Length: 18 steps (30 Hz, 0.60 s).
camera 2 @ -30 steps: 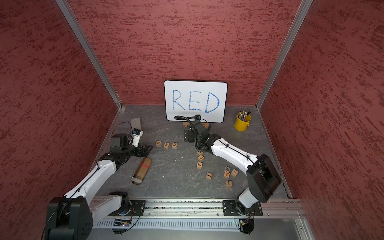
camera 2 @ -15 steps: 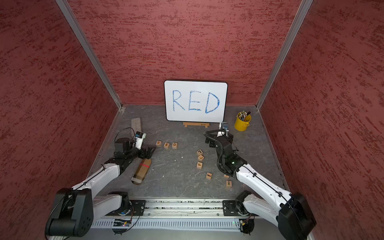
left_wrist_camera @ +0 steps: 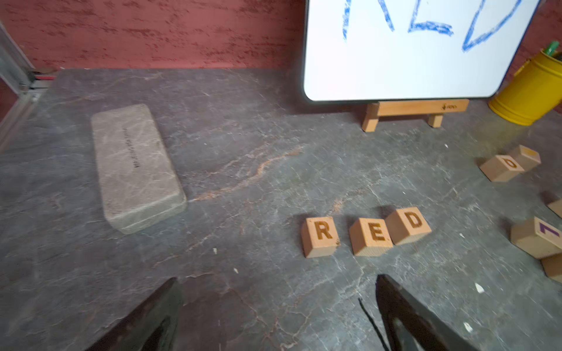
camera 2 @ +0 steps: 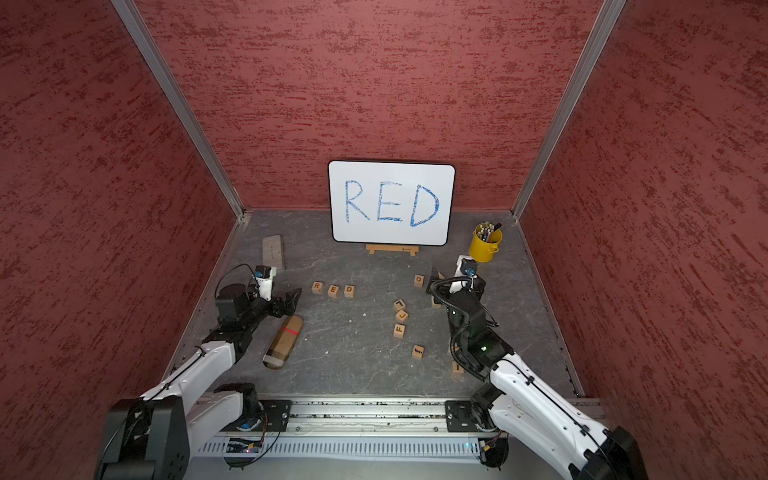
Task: Assemble the uppercase word "red" with letter blocks
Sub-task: Reset both arms
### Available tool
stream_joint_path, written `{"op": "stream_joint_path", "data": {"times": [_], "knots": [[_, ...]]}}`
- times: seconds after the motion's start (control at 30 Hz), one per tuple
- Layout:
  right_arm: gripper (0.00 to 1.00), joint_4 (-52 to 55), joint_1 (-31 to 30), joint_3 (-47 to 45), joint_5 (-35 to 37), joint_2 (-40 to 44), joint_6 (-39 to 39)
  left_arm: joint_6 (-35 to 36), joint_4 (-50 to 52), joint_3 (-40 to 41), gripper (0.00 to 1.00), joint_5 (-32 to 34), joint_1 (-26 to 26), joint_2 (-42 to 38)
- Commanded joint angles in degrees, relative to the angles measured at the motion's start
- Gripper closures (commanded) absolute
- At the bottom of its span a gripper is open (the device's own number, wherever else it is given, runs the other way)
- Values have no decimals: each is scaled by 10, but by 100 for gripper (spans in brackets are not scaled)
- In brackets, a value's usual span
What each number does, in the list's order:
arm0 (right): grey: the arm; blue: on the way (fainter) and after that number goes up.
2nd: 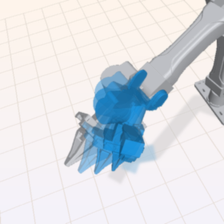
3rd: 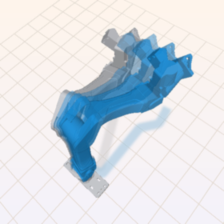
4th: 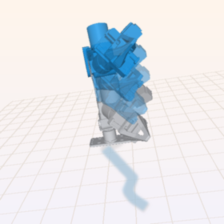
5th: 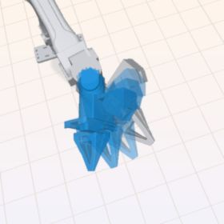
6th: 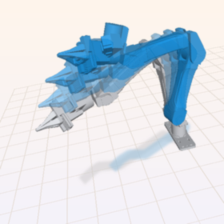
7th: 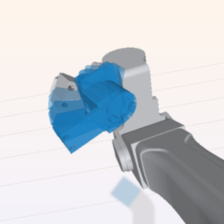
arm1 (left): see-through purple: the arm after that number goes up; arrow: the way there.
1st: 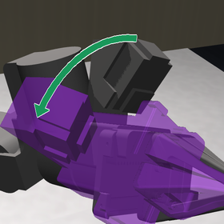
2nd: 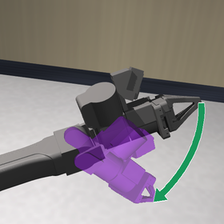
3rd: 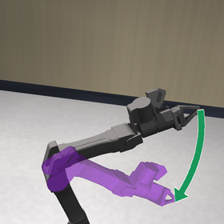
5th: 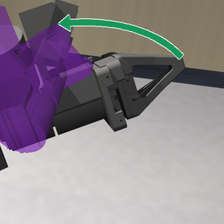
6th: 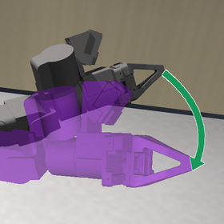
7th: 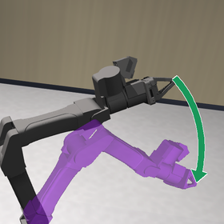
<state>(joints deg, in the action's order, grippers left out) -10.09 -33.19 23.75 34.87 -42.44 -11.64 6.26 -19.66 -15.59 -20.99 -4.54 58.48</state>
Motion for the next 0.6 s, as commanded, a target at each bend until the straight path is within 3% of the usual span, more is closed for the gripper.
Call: {"op": "stream_joint_path", "data": {"times": [0.0, 0.23, 0.37, 0.43, 0.57], "knots": [[1, -55, 6, -30, 33, 31, 5, -17, -143, 26, 1, 3, -2, 23], [1, -152, 27, -81, 45, 20, 31, -65, -319, -15, 1, 83, -8, 198], [1, -197, 64, -110, 50, 2, 37, -71, -440, -5, 0, 71, -15, 302], [1, -221, 82, -125, 49, -1, 44, -63, -372, -24, 1, 63, -15, 284], [1, -293, 119, -163, 47, -8, 76, -54, -330, -54, 1, 35, -15, 293]]}}
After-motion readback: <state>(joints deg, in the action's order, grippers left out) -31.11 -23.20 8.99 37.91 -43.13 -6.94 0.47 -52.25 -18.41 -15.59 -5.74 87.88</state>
